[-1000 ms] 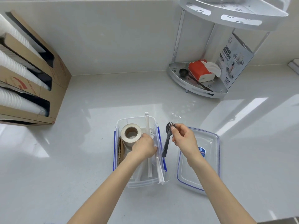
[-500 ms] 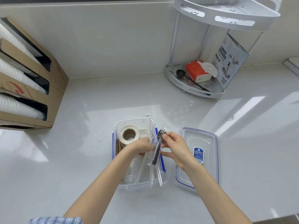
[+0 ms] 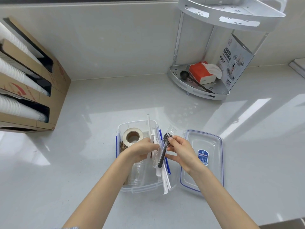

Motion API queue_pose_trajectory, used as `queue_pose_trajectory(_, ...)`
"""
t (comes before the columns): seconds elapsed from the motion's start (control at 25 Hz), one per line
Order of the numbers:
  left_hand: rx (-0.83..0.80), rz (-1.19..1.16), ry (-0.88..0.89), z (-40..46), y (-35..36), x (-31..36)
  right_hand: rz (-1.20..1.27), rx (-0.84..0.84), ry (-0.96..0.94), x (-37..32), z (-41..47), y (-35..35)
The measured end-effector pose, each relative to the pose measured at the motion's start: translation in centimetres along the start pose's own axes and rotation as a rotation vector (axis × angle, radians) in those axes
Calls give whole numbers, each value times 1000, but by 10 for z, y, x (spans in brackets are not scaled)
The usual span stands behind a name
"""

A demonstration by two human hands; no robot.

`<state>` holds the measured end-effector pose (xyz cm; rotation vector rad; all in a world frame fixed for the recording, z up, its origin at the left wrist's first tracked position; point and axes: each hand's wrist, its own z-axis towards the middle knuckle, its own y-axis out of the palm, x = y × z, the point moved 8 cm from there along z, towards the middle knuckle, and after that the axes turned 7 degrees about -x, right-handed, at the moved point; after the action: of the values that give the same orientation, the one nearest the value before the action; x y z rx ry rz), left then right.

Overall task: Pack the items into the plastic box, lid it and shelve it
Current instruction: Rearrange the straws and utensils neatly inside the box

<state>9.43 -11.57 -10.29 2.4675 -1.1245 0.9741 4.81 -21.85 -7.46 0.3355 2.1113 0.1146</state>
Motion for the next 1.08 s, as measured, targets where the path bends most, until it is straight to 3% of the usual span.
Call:
queue_pose_trajectory(0.28,38,-128,56,-13,-2,5,-83,-4,-19,-5,-3,2)
queue_pose_trajectory(0.44,5,-222,196,-36,-3,17,-171,30,-123,-21,-3,4)
queue_pose_trajectory(0.6,44,-387,288,-54,-12,18,-127,5,-201,-39,-6,13)
queue_pose_trajectory(0.72,-39,-505,335,-64,-10,18,-46,-30,-227,-55,-9,23)
queue_pose_trajectory(0.88,-101,-583,384,-76,-7,20,-212,-48,-271,-74,-7,34)
queue_pose_trajectory(1.08,-114,-698,438,-84,-3,23,-341,-166,-185,-70,3,55)
